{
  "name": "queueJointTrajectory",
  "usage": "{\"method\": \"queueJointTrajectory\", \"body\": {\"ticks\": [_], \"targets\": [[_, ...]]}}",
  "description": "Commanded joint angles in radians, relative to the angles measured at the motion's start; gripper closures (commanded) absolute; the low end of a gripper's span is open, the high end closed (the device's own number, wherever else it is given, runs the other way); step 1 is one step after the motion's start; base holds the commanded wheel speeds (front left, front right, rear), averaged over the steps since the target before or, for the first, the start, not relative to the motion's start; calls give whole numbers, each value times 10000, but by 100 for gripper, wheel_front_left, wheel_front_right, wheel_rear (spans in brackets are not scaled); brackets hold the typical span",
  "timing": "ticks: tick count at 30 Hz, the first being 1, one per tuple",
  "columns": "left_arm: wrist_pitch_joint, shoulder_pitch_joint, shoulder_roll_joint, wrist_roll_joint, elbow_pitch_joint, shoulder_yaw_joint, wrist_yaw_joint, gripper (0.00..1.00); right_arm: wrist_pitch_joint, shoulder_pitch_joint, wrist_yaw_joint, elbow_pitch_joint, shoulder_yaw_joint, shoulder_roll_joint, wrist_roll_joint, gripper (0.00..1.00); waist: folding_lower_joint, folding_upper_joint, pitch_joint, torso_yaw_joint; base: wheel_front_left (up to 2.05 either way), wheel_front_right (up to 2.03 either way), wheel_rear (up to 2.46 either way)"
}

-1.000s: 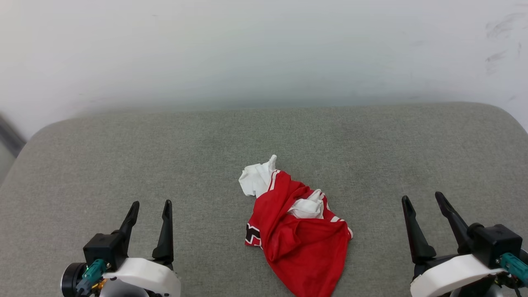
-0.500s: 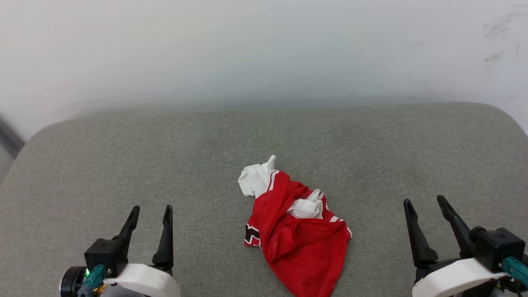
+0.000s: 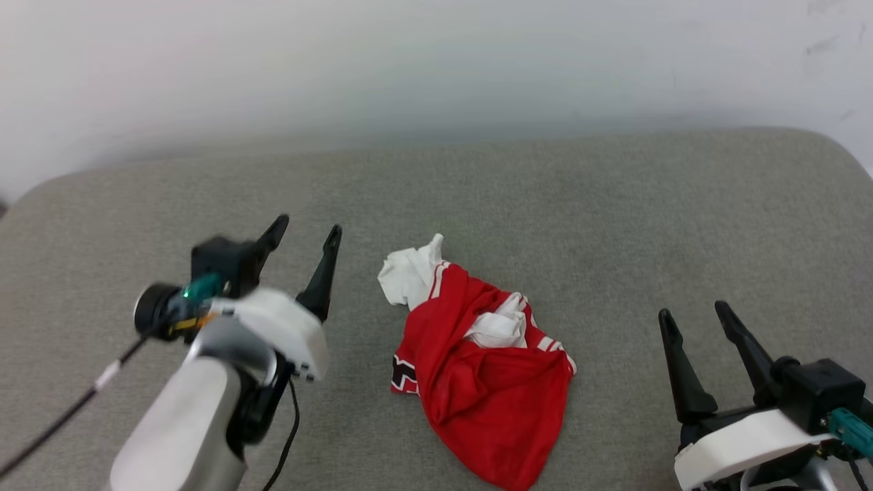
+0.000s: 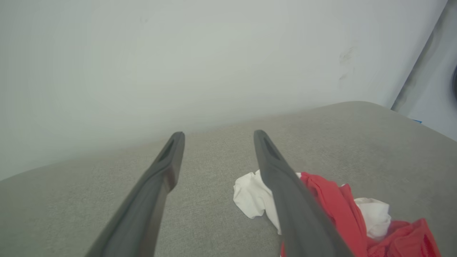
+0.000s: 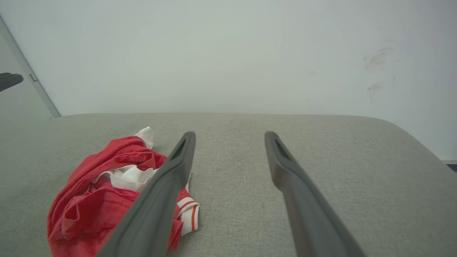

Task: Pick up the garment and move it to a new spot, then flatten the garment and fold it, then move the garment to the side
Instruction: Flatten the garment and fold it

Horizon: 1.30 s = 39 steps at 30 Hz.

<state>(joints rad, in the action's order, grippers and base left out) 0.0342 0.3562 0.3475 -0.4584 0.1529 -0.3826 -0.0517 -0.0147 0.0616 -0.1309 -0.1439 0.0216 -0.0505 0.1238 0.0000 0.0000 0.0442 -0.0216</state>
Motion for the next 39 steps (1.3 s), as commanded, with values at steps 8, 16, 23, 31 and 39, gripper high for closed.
{"method": "queueJointTrajectory", "body": {"ticks": [8,16,23,31,39], "targets": [[-2093,2638,-335,-613,2366,-601,1166,0,223,-606,3,28,56,4,32,0,0,0,1306,-806,0,0,0],[-4038,4152,-413,-998,4922,-1334,1683,0,536,-957,3,283,170,4,205,0,0,0,2082,-1278,0,0,0],[-5340,4958,-492,-1188,6494,-2023,1807,0,800,-1221,2,482,269,4,324,0,0,0,2588,-1445,0,0,0],[-5992,4831,-746,-1883,7050,-3074,1832,100,976,-1425,3,740,283,4,399,0,0,0,2725,-1468,0,0,0],[-3739,5355,-163,-1915,6444,-3383,1813,100,1022,-1402,3,927,176,3,387,0,0,0,2329,-1074,0,0,0]]}}
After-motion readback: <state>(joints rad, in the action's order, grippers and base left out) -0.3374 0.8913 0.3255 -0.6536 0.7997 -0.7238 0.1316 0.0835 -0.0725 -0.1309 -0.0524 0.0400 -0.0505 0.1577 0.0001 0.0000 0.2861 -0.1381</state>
